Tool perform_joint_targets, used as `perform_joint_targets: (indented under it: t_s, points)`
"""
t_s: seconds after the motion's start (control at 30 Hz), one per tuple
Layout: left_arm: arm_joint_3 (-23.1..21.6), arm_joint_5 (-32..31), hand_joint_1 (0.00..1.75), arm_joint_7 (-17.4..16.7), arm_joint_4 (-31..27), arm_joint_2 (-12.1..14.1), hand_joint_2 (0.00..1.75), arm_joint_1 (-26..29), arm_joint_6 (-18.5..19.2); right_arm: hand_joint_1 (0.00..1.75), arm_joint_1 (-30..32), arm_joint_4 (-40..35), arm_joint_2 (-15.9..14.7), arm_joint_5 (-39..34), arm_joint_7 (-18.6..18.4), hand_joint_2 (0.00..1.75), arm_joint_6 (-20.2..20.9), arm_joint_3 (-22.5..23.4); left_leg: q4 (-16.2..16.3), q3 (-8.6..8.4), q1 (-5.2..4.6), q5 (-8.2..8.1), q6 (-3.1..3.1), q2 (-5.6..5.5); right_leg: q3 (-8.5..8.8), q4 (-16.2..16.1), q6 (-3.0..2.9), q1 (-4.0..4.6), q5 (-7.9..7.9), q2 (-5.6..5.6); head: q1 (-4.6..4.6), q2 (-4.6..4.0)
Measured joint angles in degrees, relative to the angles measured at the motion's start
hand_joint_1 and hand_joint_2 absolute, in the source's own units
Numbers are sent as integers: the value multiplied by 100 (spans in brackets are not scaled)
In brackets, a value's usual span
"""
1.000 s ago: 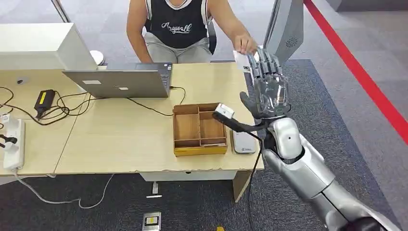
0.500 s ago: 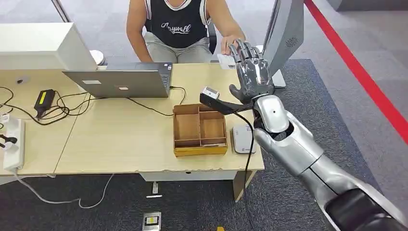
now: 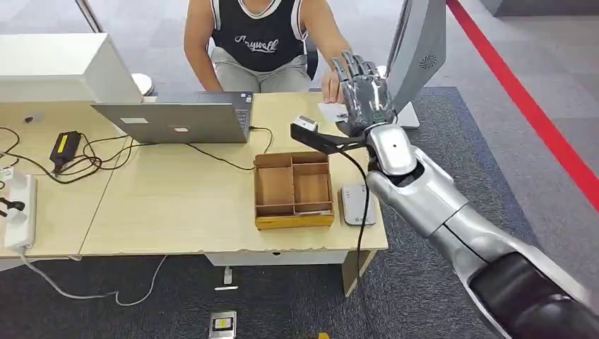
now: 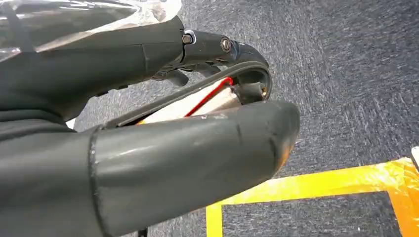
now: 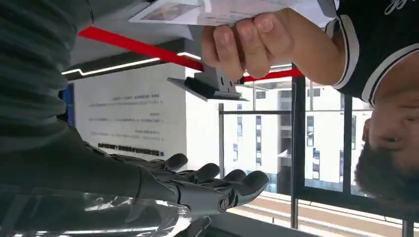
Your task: Pass the card to the sensor for recognition and then transmit it.
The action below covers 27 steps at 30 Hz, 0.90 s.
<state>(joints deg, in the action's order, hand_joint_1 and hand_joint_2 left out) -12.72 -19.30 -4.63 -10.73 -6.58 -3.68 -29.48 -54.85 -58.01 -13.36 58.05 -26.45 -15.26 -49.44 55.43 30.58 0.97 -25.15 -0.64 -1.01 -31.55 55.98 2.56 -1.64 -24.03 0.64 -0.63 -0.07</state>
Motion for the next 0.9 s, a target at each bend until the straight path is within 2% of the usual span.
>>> perform_joint_targets:
  t_s: [0.07,0.1,0.13,0.17,0.33,0.9]
  points:
    - [-26,2,0,-9,0,7,0,1,0,0,-42,77,31,-33,7,175,-39,-48,0,0,0,0,0,0,0,0,0,0,0,0,0,0]
    - [-42,4,0,-13,0,13,0,2,-2,9,-63,118,37,-48,11,175,-59,-79,0,0,0,0,0,0,0,0,0,0,0,0,2,0]
    - [-46,15,0,-15,0,15,0,2,-4,58,-78,158,55,-75,26,175,-83,-107,0,0,0,0,0,0,0,0,0,0,0,0,0,0]
    - [-50,24,0,-15,0,20,0,2,-11,175,-91,202,68,-103,37,175,-116,-136,0,0,0,0,0,0,0,0,0,0,0,0,2,0]
    - [-85,37,0,-24,0,24,0,5,-35,175,-170,396,140,-276,120,175,-293,-271,1,-1,0,0,0,0,0,0,0,0,0,0,0,0]
    - [-129,76,0,-33,0,28,0,18,-39,175,-257,700,254,-507,179,175,-413,-483,1,-2,0,1,0,1,0,0,0,0,1,0,2,0]
